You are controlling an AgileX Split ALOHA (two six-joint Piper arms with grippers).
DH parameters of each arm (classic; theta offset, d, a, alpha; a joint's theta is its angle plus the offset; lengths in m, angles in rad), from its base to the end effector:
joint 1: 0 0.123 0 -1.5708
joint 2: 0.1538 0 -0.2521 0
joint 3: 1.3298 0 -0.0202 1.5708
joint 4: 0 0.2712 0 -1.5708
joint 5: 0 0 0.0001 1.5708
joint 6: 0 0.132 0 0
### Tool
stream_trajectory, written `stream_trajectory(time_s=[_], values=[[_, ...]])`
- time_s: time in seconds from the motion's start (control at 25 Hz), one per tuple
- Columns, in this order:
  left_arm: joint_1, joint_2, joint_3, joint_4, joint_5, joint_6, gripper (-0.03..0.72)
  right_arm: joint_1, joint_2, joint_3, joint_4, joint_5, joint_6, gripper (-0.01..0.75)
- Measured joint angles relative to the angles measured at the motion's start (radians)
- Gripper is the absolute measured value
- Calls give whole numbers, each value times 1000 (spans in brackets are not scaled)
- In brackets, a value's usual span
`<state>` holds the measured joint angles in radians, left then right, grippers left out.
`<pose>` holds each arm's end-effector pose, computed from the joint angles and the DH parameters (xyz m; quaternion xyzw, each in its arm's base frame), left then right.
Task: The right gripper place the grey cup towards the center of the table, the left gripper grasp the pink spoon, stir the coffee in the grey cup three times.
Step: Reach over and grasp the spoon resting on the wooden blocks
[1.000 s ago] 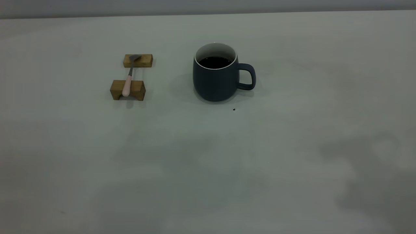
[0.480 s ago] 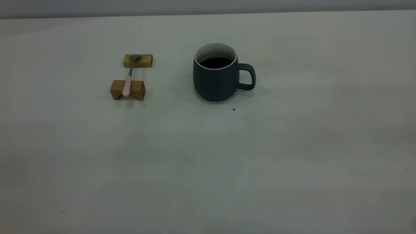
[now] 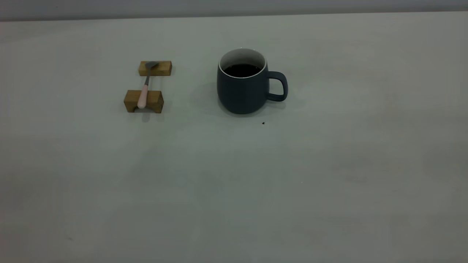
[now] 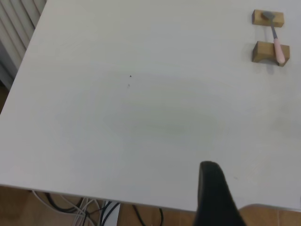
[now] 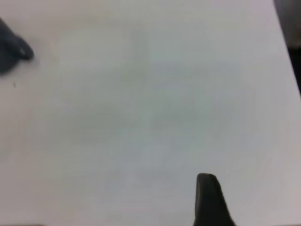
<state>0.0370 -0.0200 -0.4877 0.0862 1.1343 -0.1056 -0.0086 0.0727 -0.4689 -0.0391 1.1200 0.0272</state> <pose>0.0760 0.0131 0.2578 -0.0653 0.8667 0.0260 0.4939 0.0911 -0.0054 0.2451 0.0163 0.8926 -0.0154 0.4504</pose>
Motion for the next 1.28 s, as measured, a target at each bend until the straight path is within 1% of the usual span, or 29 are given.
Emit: stream_trajectory(time_s=[0.12, 1.28], values=[[0, 0, 0, 0, 0, 0, 506, 0, -49, 0, 0, 3, -3, 498], [0, 0, 0, 0, 0, 0, 506, 0, -52, 0, 1, 8, -9, 491]])
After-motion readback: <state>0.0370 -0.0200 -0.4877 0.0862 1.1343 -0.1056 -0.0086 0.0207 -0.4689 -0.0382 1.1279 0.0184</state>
